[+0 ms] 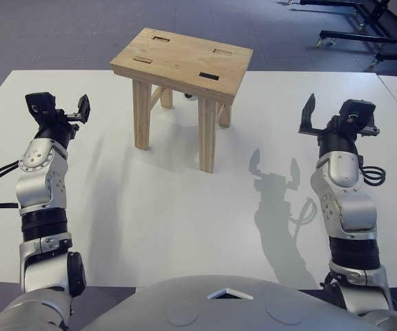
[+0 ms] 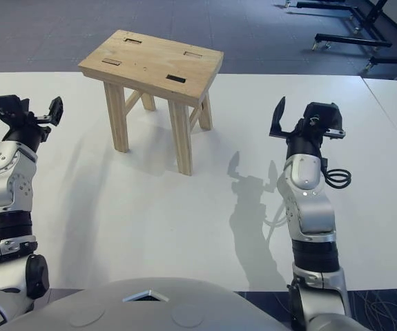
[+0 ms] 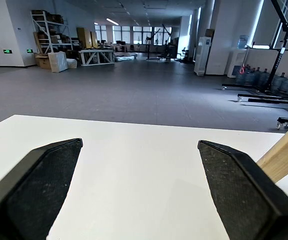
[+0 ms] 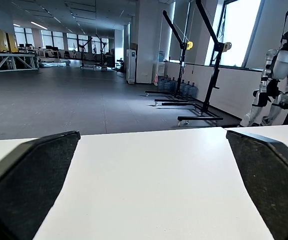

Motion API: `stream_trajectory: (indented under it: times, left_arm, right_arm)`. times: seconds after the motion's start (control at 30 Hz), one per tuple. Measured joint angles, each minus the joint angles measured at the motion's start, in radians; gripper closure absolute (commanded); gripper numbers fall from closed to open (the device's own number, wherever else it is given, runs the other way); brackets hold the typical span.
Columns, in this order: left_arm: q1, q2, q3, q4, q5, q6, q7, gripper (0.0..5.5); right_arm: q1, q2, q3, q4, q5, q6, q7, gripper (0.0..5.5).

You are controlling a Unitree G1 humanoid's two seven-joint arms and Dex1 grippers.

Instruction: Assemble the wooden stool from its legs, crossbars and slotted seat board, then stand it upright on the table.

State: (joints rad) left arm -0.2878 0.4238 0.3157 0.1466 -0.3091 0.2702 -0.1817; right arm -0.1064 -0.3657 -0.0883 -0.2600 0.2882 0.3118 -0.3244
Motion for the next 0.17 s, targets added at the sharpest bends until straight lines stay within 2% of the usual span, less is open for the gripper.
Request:
stream_trajectory:
  times: [0.17]
  left_arm:
    - [0.000, -0.013, 0.006, 0.000, 0.001, -0.002, -0.003, 1.25]
  right_arm:
    - [-0.007, 0.059, -0.044, 0.040, 0.014, 0.002, 0.079, 0.12]
